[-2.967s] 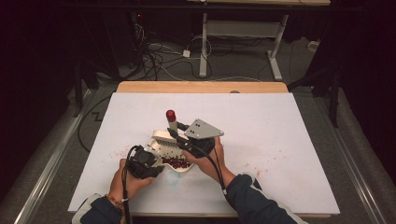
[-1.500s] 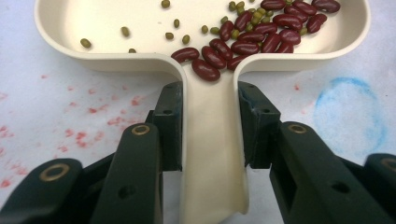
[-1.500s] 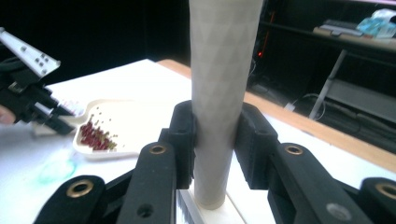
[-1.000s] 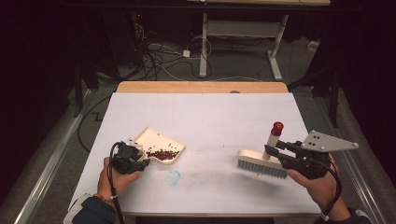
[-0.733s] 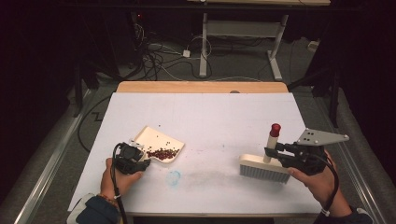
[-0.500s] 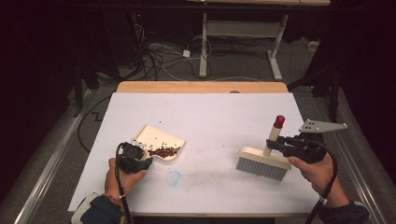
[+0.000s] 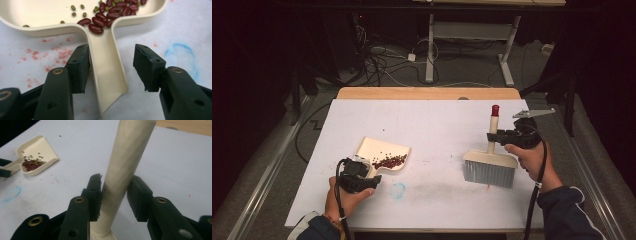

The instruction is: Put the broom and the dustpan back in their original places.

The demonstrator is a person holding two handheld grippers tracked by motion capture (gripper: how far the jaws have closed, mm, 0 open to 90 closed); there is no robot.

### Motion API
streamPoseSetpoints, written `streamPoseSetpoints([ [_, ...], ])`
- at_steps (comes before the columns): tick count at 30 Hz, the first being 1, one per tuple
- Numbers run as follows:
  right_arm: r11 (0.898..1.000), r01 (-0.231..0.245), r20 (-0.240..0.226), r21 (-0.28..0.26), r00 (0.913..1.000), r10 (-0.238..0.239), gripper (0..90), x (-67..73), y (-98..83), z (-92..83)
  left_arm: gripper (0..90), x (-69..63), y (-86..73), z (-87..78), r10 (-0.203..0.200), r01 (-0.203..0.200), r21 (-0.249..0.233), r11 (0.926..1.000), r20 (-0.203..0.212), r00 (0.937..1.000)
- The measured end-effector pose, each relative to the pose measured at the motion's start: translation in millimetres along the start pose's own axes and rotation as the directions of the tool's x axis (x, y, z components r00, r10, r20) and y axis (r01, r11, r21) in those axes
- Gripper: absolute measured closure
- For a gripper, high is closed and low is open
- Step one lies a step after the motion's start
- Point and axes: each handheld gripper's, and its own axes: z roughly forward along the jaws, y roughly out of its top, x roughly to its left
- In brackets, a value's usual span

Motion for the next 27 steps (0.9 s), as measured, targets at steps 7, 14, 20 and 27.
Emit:
streamPoseSetpoints([
  [7,0.999,-0.016,0.060,0.038,0.9981,0.014,62.7,-8.8,6.1,32.2,45.1,-7.9,-5.4,-4.7,0.057,-0.057,-0.005,0.9984,0.044,0.9974],
  [14,0.997,-0.015,0.121,0.074,0.9927,0.006,61.2,-12.7,8.4,55.1,37.5,-13.8,-10.7,-12.7,0.182,-0.179,-0.084,0.9803,0.028,0.9830],
  [20,0.995,-0.024,0.159,0.100,0.9873,0.007,59.7,-18.6,6.8,70.5,25.3,-14.5,-21.8,-25.1,0.302,-0.300,-0.203,0.9321,-0.023,0.9530],
  [27,0.994,-0.044,0.240,0.096,0.9705,0.019,58.8,-23.2,2.9,80.4,21.3,-11.7,-27.0,-27.2,0.350,-0.356,-0.246,0.9015,-0.071,0.9341],
])
